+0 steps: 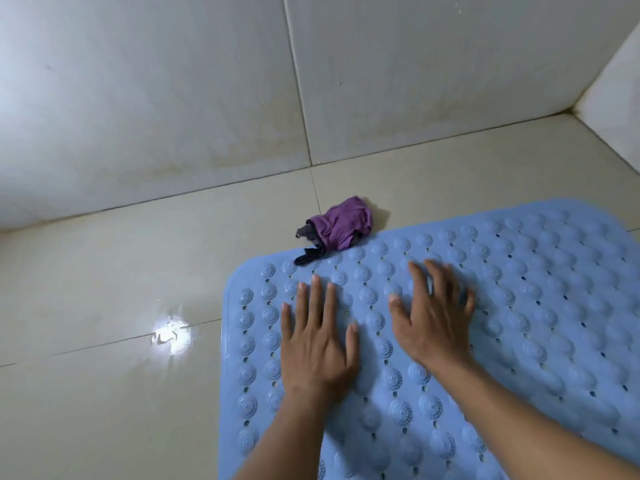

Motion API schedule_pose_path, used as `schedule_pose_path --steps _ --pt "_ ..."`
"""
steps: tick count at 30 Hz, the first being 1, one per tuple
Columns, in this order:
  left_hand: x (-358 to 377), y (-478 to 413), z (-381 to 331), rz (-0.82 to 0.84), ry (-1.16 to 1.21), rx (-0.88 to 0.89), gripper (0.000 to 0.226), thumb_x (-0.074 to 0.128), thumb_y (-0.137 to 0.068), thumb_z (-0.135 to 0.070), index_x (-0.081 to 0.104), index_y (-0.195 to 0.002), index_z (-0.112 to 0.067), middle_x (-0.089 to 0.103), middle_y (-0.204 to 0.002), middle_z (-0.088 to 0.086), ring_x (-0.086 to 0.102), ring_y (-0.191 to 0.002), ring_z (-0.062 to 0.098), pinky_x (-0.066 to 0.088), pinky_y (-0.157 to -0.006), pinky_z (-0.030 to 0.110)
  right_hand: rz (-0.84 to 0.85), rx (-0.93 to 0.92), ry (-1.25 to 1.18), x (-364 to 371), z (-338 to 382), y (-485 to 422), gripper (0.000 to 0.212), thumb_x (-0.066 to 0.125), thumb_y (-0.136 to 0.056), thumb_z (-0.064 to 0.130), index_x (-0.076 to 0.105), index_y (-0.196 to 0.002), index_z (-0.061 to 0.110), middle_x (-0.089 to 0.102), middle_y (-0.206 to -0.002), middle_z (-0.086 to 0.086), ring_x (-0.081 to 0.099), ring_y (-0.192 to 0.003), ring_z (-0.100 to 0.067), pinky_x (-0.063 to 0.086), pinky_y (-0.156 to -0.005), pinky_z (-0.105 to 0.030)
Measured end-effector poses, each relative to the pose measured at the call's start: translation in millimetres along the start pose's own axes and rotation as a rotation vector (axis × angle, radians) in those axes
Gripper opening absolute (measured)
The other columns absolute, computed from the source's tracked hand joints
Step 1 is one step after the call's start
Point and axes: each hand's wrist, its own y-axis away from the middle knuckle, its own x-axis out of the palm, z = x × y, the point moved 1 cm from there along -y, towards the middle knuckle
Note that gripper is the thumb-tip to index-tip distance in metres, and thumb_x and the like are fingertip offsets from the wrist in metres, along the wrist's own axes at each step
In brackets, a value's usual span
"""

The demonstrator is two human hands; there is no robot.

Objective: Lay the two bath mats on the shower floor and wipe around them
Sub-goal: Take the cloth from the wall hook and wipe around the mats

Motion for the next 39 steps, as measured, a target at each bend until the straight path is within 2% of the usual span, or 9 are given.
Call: schedule_pose_path --steps 3,6,8,16,20,22,26,32,39 --pt "2.6 -4.2 0.4 -0.006 -0.049 -0.006 0.075 0.016 -0.097 -0.062 -0.003 -0.163 -0.03 -0.018 -0.17 -0.007 -0.022 -0.155 0.015 -0.01 -0.126 0.046 0.032 -0.219 -0.127 1.4 42.1 -38.0 0.063 0.042 -0.084 0.033 0.045 -0.146 0.024 0.039 -0.156 -0.001 0.029 -0.149 -0.023 0.024 -0.115 -0.063" --pt "1.6 -2.1 1.3 -0.017 -0.031 -0.001 0.075 0.018 -0.098 -0.061 -0.002 -0.163 -0.03 -0.015 -0.17 -0.007 -0.019 -0.156 0.015 -0.007 -0.126 0.047 0.283 -0.517 -0.022 5.4 93.5 -79.4 0.063 0.037 -0.092 0.028 0.035 -0.155 0.026 0.021 -0.167 0.0 0.013 -0.155 -0.019 0.011 -0.121 -0.059" --pt "1.8 -2.2 1.4 -0.008 -0.018 0.007 0.075 0.018 -0.098 -0.062 -0.001 -0.164 -0.029 -0.016 -0.17 -0.007 -0.019 -0.156 0.015 -0.007 -0.126 0.047 0.419 -0.541 0.075 6.8 102.5 -101.1 0.06 0.036 -0.099 0.028 0.025 -0.158 0.029 0.009 -0.17 0.003 0.004 -0.156 -0.017 0.003 -0.123 -0.058" --pt "2.1 -3.9 1.8 0.028 -0.075 0.017 0.078 0.009 -0.096 -0.064 0.001 -0.164 -0.027 -0.015 -0.171 -0.005 -0.016 -0.157 0.017 -0.004 -0.126 0.049 0.404 -0.294 0.063 -38.7 7.3 -144.3 0.055 0.04 -0.1 0.022 0.037 -0.155 0.027 0.019 -0.168 -0.003 0.018 -0.154 -0.024 0.013 -0.124 -0.053" --pt "1.0 -6.3 -17.2 0.051 -0.134 -0.034 0.086 0.001 -0.091 -0.067 -0.003 -0.164 -0.022 -0.019 -0.17 0.001 -0.021 -0.155 0.022 -0.016 -0.122 0.053 0.324 -0.163 0.053 -59.2 -66.5 -165.5 0.055 0.042 -0.098 0.018 0.042 -0.152 0.025 0.026 -0.165 -0.007 0.025 -0.151 -0.026 0.022 -0.122 -0.052" --pt "9.1 6.6 -72.5 0.04 -0.089 0.115 0.083 0.006 -0.092 -0.067 -0.001 -0.164 -0.026 -0.014 -0.171 0.003 -0.019 -0.156 0.026 -0.021 -0.119 0.057 0.293 -0.089 0.048 -65.7 -99.6 -176.9 0.055 0.042 -0.097 0.019 0.043 -0.151 0.025 0.027 -0.164 -0.008 0.027 -0.151 -0.025 0.024 -0.121 -0.051" --pt "60.8 64.1 -211.9 0.109 0.058 0.435 0.075 0.035 -0.094 -0.065 0.027 -0.16 -0.031 0.008 -0.171 0.005 0.001 -0.157 0.035 -0.007 -0.121 0.06 0.246 -0.008 0.076 -85.7 -161.0 -189.8 0.053 0.039 -0.093 0.026 0.05 -0.145 0.025 0.042 -0.155 -0.009 0.039 -0.143 -0.028 0.032 -0.117 -0.051" --pt "71.2 72.4 -235.7 0.143 -0.029 0.342 0.076 0.023 -0.095 -0.071 0.012 -0.162 -0.038 -0.012 -0.171 0.002 -0.027 -0.153 0.031 -0.005 -0.122 0.062 0.107 0.153 0.267 -118.2 -234.4 -181.0 0.049 0.049 -0.09 0.026 0.054 -0.139 0.023 0.051 -0.139 -0.017 0.05 -0.129 -0.04 0.037 -0.107 -0.051" --pt "69.4 72.0 -238.4 0.197 -0.052 0.313 0.077 0.021 -0.095 -0.074 0.009 -0.162 -0.039 -0.013 -0.171 0.0 -0.026 -0.154 0.03 -0.006 -0.123 0.061 0.131 0.312 0.258 -142.0 -285.4 -119.0 0.05 0.056 -0.088 0.019 0.054 -0.138 0.017 0.046 -0.139 -0.021 0.042 -0.13 -0.044 0.04 -0.107 -0.053"
